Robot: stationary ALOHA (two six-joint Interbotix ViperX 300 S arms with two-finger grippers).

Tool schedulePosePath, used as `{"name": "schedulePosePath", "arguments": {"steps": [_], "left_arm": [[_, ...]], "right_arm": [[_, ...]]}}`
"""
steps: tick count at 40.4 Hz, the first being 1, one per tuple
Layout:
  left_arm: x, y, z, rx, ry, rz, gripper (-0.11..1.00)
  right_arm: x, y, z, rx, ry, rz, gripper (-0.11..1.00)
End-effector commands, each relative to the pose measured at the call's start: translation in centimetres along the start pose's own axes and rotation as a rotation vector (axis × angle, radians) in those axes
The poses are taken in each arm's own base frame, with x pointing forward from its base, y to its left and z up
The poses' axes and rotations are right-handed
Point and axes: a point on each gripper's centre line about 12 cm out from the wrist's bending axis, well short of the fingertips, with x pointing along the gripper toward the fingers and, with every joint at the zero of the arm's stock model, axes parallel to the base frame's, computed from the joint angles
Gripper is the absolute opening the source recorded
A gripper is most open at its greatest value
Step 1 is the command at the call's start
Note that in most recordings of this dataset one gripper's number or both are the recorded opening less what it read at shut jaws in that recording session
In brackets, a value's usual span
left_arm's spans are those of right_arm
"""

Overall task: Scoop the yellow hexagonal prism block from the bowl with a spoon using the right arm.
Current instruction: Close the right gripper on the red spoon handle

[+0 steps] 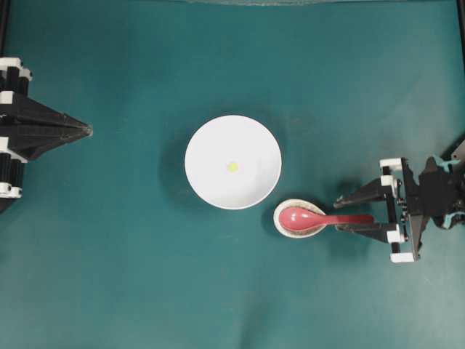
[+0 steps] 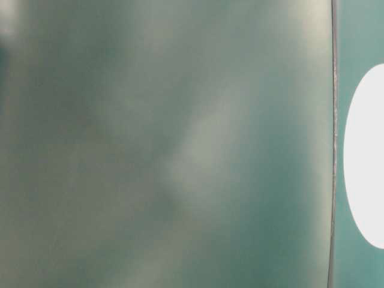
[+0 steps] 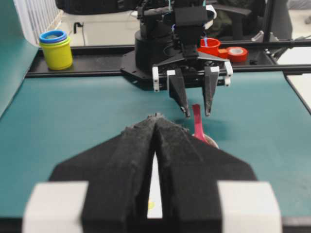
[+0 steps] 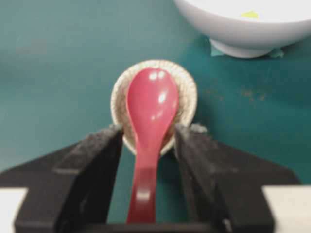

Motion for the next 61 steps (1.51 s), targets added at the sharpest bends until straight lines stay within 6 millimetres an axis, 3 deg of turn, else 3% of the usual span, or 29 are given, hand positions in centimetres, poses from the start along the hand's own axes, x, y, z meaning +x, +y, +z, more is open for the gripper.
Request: {"name": "schedulePosePath", "arguments": {"steps": [1, 16, 61], "left_arm": [[0.3, 0.1, 1.1, 0.005, -0.034, 0.004, -0.01], [0.3, 0.1, 1.1, 0.005, -0.032, 0.002, -0.01], [0.3, 0.1, 1.2, 0.006, -0.035, 0.003, -0.01]], "right_arm": [[0.2, 0.1, 0.1, -0.001, -0.012, -0.006, 0.53], [0.6, -0.2, -1.3, 0.026, 0.041, -0.042, 0.53], [0.6, 0.2, -1.9, 0.002, 0.086, -0.021, 0.52]]}}
